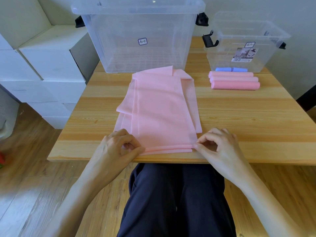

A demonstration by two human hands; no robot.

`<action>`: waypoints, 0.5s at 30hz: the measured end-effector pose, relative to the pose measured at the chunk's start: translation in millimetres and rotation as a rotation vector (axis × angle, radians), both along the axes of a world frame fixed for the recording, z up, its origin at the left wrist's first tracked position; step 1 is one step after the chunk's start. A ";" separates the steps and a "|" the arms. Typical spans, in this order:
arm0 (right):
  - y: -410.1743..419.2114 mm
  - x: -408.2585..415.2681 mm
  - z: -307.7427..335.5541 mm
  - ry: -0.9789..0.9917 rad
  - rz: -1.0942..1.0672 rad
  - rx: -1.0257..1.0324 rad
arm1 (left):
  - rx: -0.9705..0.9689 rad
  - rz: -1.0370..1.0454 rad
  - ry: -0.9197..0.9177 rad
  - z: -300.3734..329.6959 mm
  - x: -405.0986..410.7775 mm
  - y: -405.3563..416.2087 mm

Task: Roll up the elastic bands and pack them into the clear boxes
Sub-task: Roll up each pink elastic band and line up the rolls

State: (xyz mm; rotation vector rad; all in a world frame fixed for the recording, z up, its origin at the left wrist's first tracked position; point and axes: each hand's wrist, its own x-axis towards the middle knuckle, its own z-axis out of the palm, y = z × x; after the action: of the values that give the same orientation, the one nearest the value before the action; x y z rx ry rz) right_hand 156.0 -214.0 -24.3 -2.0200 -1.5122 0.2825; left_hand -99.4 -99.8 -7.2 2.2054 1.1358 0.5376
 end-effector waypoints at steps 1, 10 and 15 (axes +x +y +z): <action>1.7 -1.2 -0.1 -0.023 -0.026 -0.012 | 0.001 0.011 0.003 -1.0 0.4 0.1; 1.3 1.9 -5.8 0.049 0.025 0.090 | 0.108 -0.070 -0.068 -11.8 0.4 1.4; -5.2 3.1 -5.1 0.071 0.042 0.131 | 0.236 -0.161 -0.016 -15.6 -4.8 -1.0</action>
State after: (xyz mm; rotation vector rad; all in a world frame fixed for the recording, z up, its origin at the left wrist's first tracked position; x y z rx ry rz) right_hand 159.0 -219.1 -29.4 -1.8590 -1.4912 0.2627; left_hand -104.2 -100.8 -22.8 2.4628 0.9154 0.6461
